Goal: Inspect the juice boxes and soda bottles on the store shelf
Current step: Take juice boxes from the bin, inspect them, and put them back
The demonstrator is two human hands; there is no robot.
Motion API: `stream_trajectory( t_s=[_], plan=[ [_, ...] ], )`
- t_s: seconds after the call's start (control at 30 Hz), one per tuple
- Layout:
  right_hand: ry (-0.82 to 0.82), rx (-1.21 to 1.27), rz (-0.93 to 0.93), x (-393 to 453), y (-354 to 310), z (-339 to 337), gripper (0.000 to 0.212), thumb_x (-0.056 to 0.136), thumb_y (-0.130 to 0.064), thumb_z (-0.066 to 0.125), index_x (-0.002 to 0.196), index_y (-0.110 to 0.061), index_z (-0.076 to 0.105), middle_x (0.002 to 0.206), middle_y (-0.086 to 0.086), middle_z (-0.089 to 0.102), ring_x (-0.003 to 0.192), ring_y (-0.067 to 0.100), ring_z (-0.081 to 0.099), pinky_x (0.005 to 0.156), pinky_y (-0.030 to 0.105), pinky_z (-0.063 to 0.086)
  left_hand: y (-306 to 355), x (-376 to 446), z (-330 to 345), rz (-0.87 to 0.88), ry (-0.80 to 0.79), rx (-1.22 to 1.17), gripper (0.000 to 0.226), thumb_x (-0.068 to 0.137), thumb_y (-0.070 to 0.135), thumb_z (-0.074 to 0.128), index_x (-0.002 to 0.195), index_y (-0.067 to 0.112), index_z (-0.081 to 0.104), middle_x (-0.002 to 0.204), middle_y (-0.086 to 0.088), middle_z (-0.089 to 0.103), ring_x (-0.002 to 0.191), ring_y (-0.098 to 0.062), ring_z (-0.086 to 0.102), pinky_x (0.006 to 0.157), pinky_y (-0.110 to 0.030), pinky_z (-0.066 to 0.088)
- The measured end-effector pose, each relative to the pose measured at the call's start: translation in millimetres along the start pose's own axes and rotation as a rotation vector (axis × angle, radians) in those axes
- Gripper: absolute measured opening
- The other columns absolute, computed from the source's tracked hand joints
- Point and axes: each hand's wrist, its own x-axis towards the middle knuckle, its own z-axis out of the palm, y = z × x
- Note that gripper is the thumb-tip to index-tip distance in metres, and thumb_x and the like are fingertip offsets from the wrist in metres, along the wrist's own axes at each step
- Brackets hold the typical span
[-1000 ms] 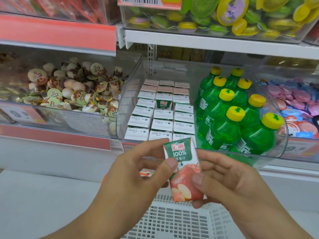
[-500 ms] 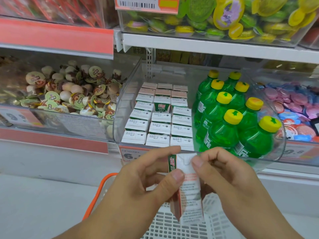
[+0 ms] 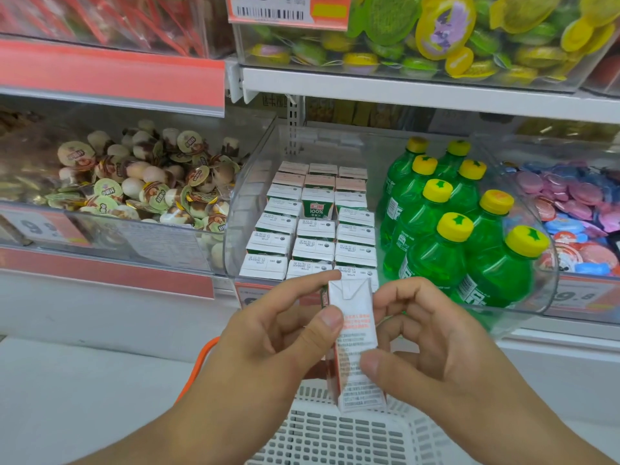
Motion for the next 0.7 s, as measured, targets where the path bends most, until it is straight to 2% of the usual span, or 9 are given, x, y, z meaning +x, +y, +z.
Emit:
stream_trajectory(
  t_s=[0.07, 0.2, 0.3, 0.47, 0.6, 0.7],
  plan=[
    [-0.024, 0.001, -0.022, 0.1, 1.0, -0.3, 0.042, 0.058, -0.027, 0.082, 0.096, -0.034, 0.066, 0.091, -0.006, 0.064, 0.073, 0.015, 0.058, 0.063, 0.028, 0.052, 0.4, 0.6, -0.7, -0.001, 0.013, -0.004, 0.039, 0.080, 0.023, 0.063, 0.118, 0.026, 0.069, 0.101, -0.012, 0.076, 0.090, -0.027, 0.074, 0.076, -0.035, 0.061],
    [-0.049, -0.022, -0.057, 0.3, 3.5, -0.4, 0.046, 0.062, -0.024, 0.081, 0.103, -0.036, 0.064, 0.097, -0.006, 0.065, 0.083, 0.018, 0.059, 0.067, 0.030, 0.053, 1.5, 0.0, 0.7, 0.033, 0.024, -0.020, 0.034, 0.089, 0.022, 0.065, 0.123, 0.023, 0.066, 0.100, -0.013, 0.076, 0.092, -0.029, 0.073, 0.078, -0.037, 0.061],
    [-0.045, -0.043, -0.074, 0.7, 4.1, -1.2, 0.048, 0.063, -0.025, 0.080, 0.106, -0.038, 0.063, 0.100, -0.006, 0.066, 0.091, 0.020, 0.060, 0.070, 0.030, 0.054, 1.5, -0.3, 1.3, 0.038, 0.040, -0.030, 0.039, 0.083, 0.022, 0.060, 0.121, 0.024, 0.067, 0.098, -0.013, 0.077, 0.092, -0.030, 0.073, 0.076, -0.035, 0.061],
    [-0.089, -0.020, -0.049, -2.4, 1.7, -0.9, 0.054, 0.064, -0.021, 0.078, 0.113, -0.040, 0.063, 0.108, -0.003, 0.066, 0.102, 0.022, 0.061, 0.075, 0.037, 0.057, 2.2, 0.8, 1.2, 0.043, 0.071, -0.042, 0.039, 0.083, 0.021, 0.060, 0.121, 0.022, 0.067, 0.097, -0.013, 0.077, 0.086, -0.022, 0.073, 0.070, -0.029, 0.059],
    [-0.070, 0.056, 0.009, -3.6, -0.4, -0.5, 0.060, 0.065, -0.002, 0.074, 0.111, -0.038, 0.068, 0.111, 0.002, 0.066, 0.102, 0.023, 0.066, 0.074, 0.041, 0.058, 3.0, 1.7, 1.9, 0.037, 0.084, -0.049, 0.040, 0.083, 0.024, 0.059, 0.123, 0.021, 0.066, 0.094, -0.014, 0.077, 0.083, -0.022, 0.073, 0.069, -0.029, 0.059],
    [-0.053, 0.075, 0.016, -3.6, -2.2, 0.3, 0.058, 0.065, 0.000, 0.073, 0.109, -0.038, 0.071, 0.110, 0.002, 0.067, 0.097, 0.022, 0.069, 0.071, 0.040, 0.061, 2.7, 2.4, 2.4, 0.036, 0.091, -0.035, 0.040, 0.083, 0.027, 0.058, 0.123, 0.022, 0.066, 0.093, -0.012, 0.077, 0.082, -0.021, 0.072, 0.069, -0.028, 0.059]
  ],
)
